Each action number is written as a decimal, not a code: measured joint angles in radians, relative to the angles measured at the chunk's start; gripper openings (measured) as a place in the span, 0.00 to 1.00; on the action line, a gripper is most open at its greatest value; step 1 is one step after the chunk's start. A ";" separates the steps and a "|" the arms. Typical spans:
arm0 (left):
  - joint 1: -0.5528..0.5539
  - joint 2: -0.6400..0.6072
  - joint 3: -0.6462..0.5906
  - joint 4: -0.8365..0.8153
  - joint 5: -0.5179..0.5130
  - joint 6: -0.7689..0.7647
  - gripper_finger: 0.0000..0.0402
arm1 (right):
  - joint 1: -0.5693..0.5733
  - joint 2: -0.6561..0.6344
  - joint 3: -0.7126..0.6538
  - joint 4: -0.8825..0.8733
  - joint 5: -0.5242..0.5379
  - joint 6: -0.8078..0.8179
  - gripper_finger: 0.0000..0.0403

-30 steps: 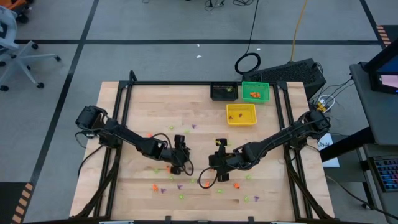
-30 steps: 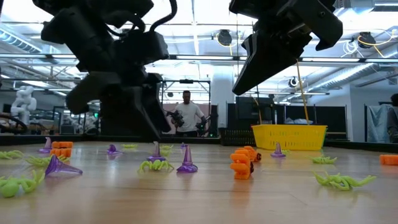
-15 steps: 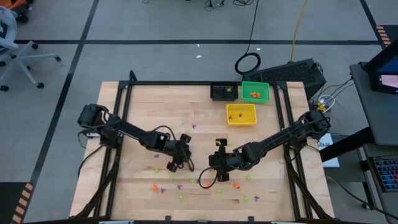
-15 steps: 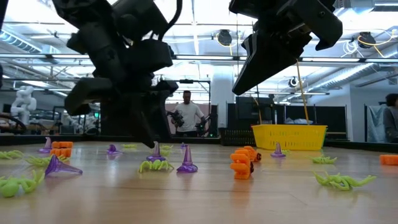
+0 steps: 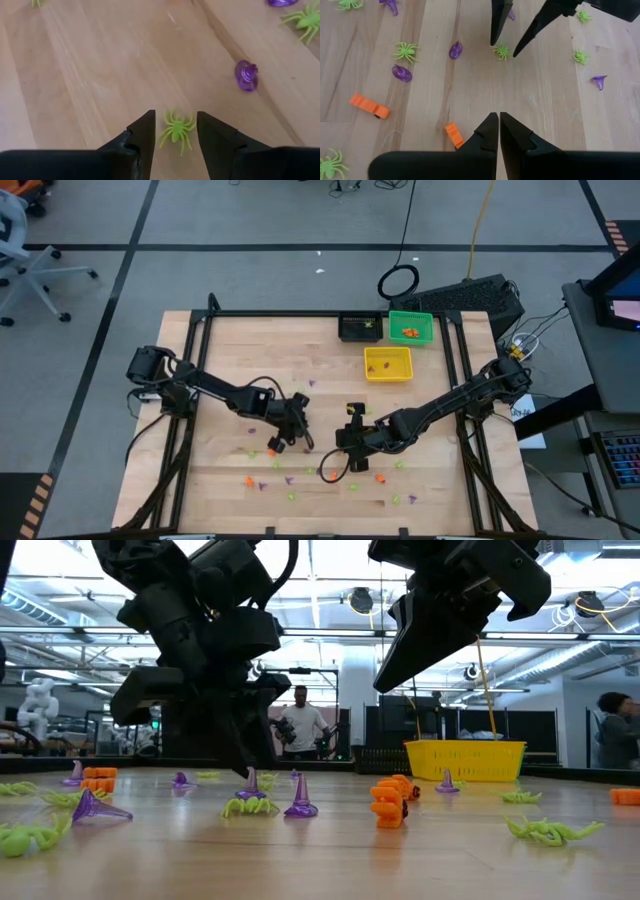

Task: Sort Halloween decoration
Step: Put the green spider toy into the black basket

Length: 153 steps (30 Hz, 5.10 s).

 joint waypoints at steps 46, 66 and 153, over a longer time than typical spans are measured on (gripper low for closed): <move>0.002 0.052 0.000 -0.005 0.036 -0.001 0.28 | 0.000 0.000 -0.052 0.061 -0.004 0.004 0.00; 0.003 0.054 -0.001 0.028 0.011 -0.003 0.13 | 0.000 0.000 -0.052 0.060 -0.005 0.008 0.00; 0.014 0.054 -0.011 0.079 -0.054 -0.237 0.00 | 0.000 0.000 -0.052 0.090 -0.005 -0.002 0.00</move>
